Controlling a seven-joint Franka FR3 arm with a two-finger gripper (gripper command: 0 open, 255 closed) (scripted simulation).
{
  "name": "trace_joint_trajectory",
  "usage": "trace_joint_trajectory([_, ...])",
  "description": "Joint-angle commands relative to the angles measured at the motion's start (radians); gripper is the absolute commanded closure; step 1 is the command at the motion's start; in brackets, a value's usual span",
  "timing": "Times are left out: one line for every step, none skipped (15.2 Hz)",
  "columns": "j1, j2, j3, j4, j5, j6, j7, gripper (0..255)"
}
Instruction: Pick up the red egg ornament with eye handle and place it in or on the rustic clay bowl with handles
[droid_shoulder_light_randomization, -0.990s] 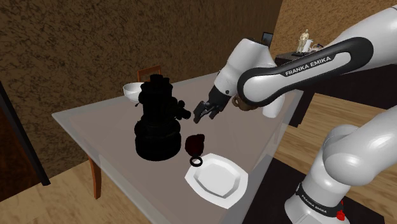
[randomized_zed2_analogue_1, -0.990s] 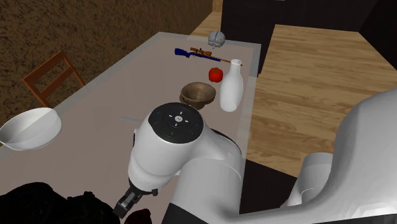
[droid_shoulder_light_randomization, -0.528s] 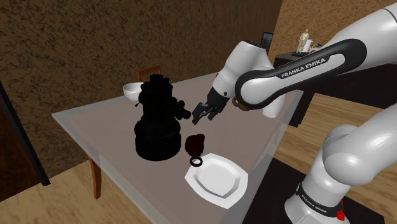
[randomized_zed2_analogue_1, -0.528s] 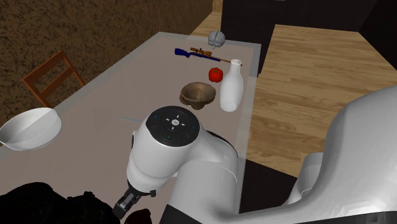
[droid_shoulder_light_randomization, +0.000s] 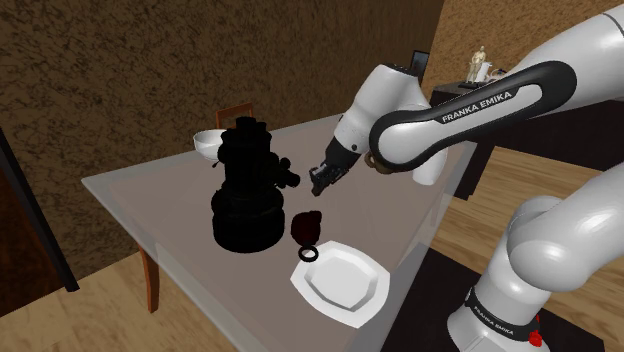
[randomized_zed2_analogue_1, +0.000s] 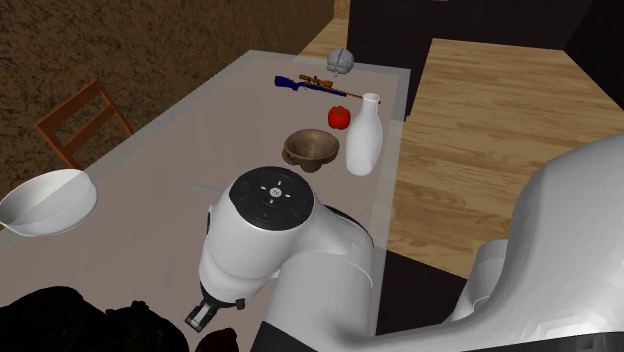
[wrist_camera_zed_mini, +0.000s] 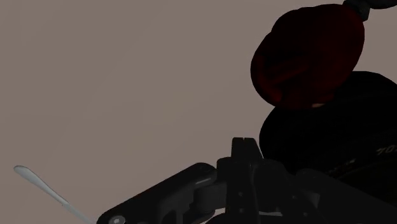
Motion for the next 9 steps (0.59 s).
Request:
trace_joint_trajectory([0.0,0.0,0.0,0.0,0.0,0.0,0.0,255])
trace_joint_trajectory([0.0,0.0,0.0,0.0,0.0,0.0,0.0,255])
trace_joint_trajectory([0.0,0.0,0.0,0.0,0.0,0.0,0.0,255])
trace_joint_trajectory([0.0,0.0,0.0,0.0,0.0,0.0,0.0,0])
trace_joint_trajectory([-0.015,-0.021,0.052,-0.024,-0.009,0.011,0.089,0])
trace_joint_trajectory([-0.031,-0.04,0.109,-0.044,-0.015,0.018,0.178,0])
trace_joint_trajectory([-0.049,-0.056,0.168,-0.058,-0.02,0.021,0.267,0])
trace_joint_trajectory([-0.067,-0.07,0.229,-0.068,-0.024,0.021,0.357,0])
trace_joint_trajectory([-0.087,-0.081,0.292,-0.073,-0.026,0.018,0.447,0])
